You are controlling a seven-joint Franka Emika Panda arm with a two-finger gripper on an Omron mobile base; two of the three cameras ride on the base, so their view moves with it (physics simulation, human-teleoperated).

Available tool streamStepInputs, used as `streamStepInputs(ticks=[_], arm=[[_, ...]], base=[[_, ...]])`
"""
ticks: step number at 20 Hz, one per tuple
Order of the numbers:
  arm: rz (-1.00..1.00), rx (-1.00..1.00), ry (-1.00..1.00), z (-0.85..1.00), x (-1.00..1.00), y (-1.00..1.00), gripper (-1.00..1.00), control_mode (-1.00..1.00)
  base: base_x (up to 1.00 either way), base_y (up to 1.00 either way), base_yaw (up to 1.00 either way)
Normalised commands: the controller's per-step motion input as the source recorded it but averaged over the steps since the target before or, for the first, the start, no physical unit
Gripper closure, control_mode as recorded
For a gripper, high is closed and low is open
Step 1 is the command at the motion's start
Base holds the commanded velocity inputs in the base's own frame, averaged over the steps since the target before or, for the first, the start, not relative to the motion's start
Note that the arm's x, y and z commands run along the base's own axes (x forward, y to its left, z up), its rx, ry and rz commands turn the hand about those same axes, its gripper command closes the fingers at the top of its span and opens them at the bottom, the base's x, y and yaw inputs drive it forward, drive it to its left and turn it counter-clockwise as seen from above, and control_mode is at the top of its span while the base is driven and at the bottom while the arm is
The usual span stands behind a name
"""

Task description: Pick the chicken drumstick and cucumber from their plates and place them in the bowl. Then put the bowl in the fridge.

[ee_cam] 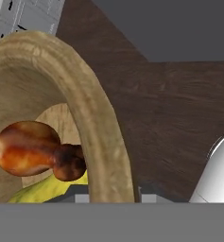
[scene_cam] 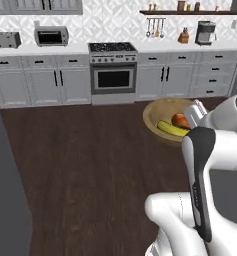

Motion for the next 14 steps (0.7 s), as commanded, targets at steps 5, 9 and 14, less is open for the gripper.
streamStepInputs(ticks=[5,9,14], arm=[[0.0,0.0,0.0,0.0,0.0,0.0,1.0,1.0],[0.0,0.0,0.0,0.0,0.0,0.0,1.0,1.0],[0.0,0.0,0.0,0.0,0.0,0.0,1.0,1.0]], base=[[1.0,0.0,0.06],[1.0,-0.09,0.28],[1.0,-0.26,0.35]])
